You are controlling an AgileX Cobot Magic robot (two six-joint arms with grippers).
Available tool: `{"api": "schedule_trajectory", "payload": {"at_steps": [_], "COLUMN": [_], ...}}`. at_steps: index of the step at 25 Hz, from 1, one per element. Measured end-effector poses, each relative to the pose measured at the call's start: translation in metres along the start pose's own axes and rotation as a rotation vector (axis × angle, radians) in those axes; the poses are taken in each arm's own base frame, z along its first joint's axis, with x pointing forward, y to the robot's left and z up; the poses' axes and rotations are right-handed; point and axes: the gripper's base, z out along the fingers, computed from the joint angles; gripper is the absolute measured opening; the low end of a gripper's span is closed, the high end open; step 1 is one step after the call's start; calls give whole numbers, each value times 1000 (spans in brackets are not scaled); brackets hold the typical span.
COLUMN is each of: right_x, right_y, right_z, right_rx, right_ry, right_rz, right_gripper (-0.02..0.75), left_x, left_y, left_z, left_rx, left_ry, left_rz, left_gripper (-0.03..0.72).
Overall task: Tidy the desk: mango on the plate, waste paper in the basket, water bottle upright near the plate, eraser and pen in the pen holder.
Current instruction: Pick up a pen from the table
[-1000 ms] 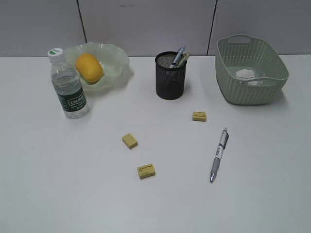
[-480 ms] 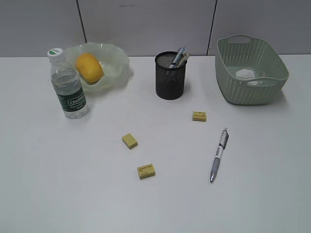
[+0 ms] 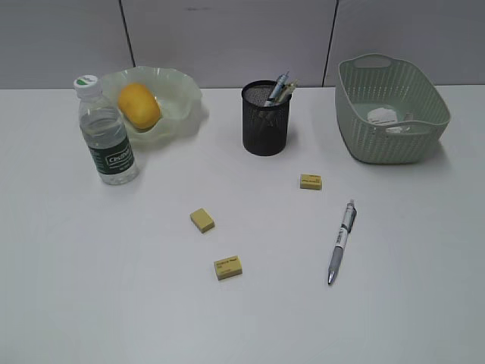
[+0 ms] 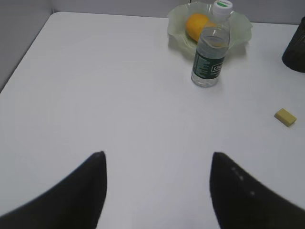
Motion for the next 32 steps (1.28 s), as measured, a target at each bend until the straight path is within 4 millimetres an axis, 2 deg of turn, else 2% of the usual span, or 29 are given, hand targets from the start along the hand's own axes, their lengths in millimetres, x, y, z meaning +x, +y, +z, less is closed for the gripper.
{"api": "schedule_trajectory", "payload": {"at_steps": [5,28,32], "right_x": [0,0,-12], "right_y": [0,1,3], "right_z": [0,0,5], "right_rx": [0,-14,-32], "right_ry": [0,0,52], "right_rz": [0,8,47], "right_gripper": [363,363,363], "left_x": [0,0,0], "left_y": [0,0,0], "left_z": [0,0,0], "left_rx": [0,0,0], "left_ry": [0,0,0], "left_rz": [0,0,0], "left_gripper": [475,472,472]}}
